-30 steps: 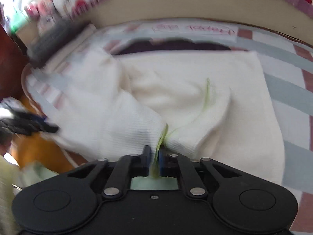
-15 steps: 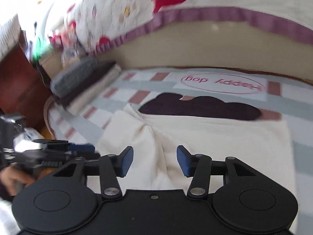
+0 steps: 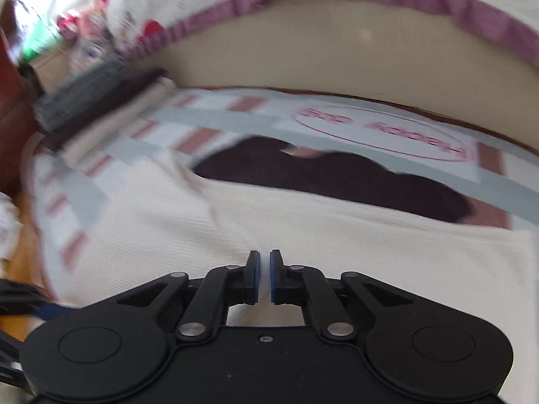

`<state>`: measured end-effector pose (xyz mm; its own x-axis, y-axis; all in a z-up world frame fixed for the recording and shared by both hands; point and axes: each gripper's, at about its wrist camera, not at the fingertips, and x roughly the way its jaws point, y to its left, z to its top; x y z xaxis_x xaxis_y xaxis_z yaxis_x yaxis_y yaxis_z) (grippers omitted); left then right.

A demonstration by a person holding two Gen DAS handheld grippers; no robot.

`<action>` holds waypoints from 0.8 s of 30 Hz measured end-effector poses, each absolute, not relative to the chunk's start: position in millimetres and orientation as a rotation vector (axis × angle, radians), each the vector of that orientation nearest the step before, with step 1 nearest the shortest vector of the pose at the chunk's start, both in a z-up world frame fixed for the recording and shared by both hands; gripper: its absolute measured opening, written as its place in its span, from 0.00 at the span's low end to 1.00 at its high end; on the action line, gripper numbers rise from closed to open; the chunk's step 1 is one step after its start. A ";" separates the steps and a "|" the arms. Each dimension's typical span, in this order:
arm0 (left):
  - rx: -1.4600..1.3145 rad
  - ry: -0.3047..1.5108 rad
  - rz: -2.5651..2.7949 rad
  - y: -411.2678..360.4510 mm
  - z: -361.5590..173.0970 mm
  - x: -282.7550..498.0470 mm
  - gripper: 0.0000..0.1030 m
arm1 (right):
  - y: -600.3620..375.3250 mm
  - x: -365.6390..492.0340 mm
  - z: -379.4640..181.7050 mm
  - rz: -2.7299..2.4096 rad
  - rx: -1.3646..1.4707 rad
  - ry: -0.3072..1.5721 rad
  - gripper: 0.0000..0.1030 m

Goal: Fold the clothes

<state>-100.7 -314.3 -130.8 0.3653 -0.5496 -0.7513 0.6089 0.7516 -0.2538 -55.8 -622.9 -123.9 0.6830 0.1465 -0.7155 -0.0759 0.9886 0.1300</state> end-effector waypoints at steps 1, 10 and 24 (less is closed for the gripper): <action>0.093 0.934 -0.747 -316.8 -129.1 -101.9 0.49 | -628.1 -59.4 -123.0 0.058 0.069 0.827 0.11; 0.100 0.934 -0.748 -310.7 -114.7 -110.0 0.50 | -647.5 -156.1 -98.2 0.154 0.158 0.827 0.59; 0.121 1.033 -0.932 -402.7 -121.9 -108.9 0.52 | -797.4 -264.9 -111.8 -0.250 0.857 0.830 0.62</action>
